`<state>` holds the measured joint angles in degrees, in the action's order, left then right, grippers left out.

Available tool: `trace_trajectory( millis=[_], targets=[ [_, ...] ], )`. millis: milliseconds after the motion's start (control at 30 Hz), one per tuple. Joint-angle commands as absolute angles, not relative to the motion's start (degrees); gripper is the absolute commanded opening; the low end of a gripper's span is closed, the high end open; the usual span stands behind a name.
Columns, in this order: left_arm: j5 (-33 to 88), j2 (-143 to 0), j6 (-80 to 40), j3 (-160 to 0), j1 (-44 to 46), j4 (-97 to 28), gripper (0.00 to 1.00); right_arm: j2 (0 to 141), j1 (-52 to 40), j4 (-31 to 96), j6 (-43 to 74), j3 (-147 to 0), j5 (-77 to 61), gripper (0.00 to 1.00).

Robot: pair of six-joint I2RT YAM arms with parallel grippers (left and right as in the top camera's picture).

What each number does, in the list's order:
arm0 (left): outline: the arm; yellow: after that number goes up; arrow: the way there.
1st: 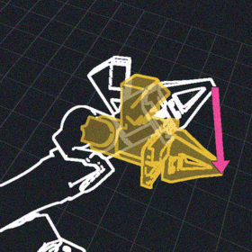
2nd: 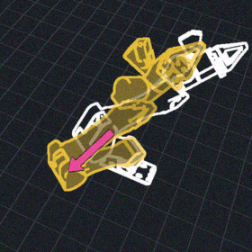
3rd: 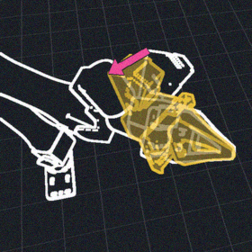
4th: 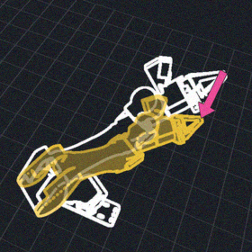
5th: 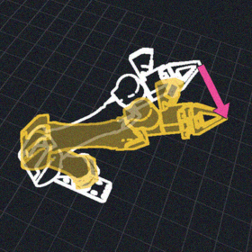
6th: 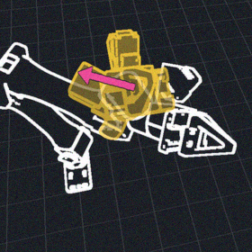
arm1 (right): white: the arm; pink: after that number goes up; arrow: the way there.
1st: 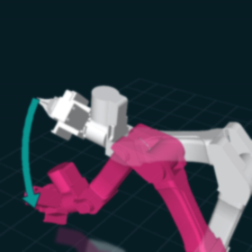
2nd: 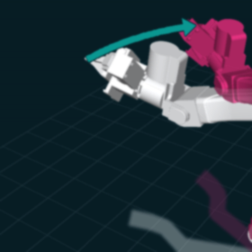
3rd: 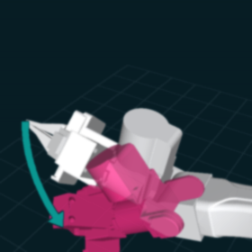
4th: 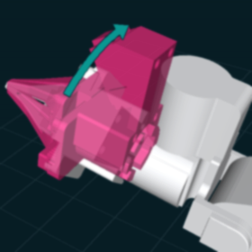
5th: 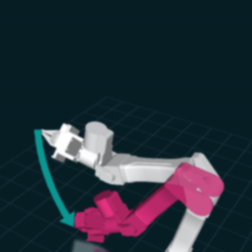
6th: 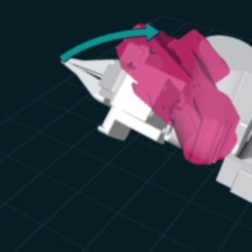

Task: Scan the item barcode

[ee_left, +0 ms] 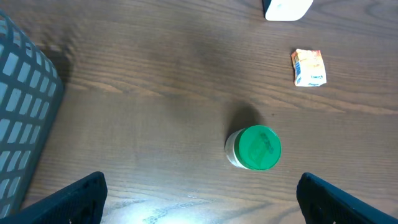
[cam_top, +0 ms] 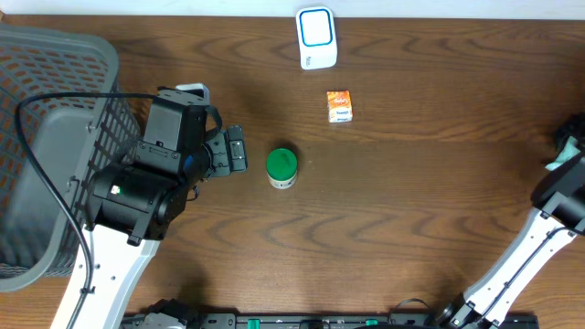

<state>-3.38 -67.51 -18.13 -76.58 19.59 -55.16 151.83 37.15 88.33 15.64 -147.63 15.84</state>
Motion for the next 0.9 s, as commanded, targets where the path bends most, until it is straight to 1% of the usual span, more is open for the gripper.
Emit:
trace_trajectory(
  millis=[0, 67, 200, 333, 367, 467, 500, 533, 567, 600, 633, 800, 867],
  targets=[
    [-4.14, -67.72, -17.63, -76.99, 19.31, -55.24, 0.98, 146.98, 37.95, 87.90, 14.48, -148.62, 13.34, 0.99],
    [-4.14, -67.72, -17.61, -76.99, 19.31, -55.24, 0.98, 144.03, 37.76, 86.94, 14.48, -148.62, 9.76, 0.99],
    [-4.14, -67.72, -17.61, -76.99, 19.31, -55.24, 0.98, 136.92, 36.18, 85.82, 14.48, -148.62, -7.14, 0.99],
    [-4.14, -67.72, -17.61, -76.99, 19.31, -55.24, 0.98, 133.10, 31.62, 84.84, 12.62, -148.62, -21.78, 0.99],
    [-4.14, -67.72, -17.61, -76.99, 19.31, -55.24, 0.98, 132.92, 29.85, 84.75, 11.31, -148.62, -25.02, 0.96],
    [-4.14, -67.72, -17.61, -76.99, 19.31, -55.24, 0.98, 133.62, 23.75, 84.79, 10.81, -148.40, -26.79, 0.46],
    [-4.14, -67.72, -17.63, -76.99, 19.31, -55.24, 0.98, 134.21, 21.45, 84.62, 10.83, -148.33, -26.26, 0.40],
    [-4.12, -67.72, -17.61, -76.99, 19.31, -55.24, 0.98, 135.02, 18.94, 84.36, 10.81, -148.33, -25.52, 0.30],
    [-4.14, -67.72, -17.61, -76.99, 19.31, -55.24, 0.98, 135.74, 16.88, 84.01, 10.83, -148.33, -24.82, 0.14],
    [-4.12, -67.72, -17.61, -76.99, 19.31, -55.24, 0.98, 136.68, 14.74, 83.40, 10.83, -148.33, -24.01, 0.05],
    [-4.12, -67.72, -17.61, -76.99, 19.31, -55.24, 0.98, 138.06, 11.90, 82.41, 10.83, -148.33, -23.40, 0.01],
    [-4.14, -67.72, -17.61, -76.99, 19.31, -55.24, 0.98, 144.03, 1.85, 76.66, 10.66, -148.33, -23.42, 0.03],
    [-4.14, -67.72, -17.61, -76.99, 19.31, -55.24, 0.98, 146.34, -1.83, 73.49, 10.63, -148.33, -23.42, 0.01]
  ],
)
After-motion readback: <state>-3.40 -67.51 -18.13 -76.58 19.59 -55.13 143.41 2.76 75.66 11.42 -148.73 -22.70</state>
